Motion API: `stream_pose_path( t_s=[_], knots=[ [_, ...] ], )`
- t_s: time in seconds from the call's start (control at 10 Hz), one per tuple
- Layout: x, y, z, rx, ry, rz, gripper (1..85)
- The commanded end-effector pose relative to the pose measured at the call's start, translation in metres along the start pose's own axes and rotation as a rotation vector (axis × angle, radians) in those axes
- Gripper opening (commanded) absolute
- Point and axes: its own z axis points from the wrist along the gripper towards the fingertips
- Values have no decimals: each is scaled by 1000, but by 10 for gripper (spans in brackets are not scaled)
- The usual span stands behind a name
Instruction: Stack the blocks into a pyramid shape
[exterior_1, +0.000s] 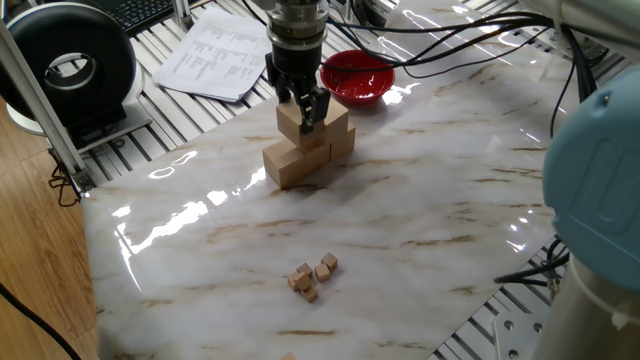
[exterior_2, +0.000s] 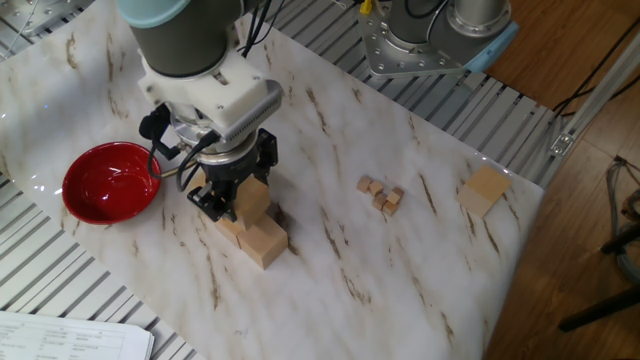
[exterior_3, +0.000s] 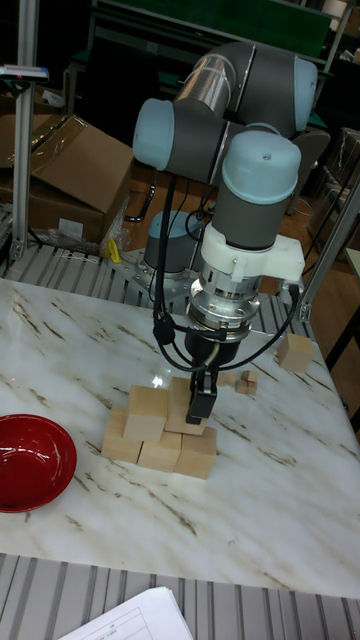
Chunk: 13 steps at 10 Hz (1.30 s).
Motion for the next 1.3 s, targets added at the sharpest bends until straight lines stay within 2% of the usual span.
stream_pose_path(
  t_s=[0.0, 0.9, 1.2],
  knots=[
    [-2, -2, 5, -6, -15, 6, 10],
    [-2, -11, 22, -9, -24, 27, 10],
    [0, -6, 25, -28, -32, 31, 10]
  ],
)
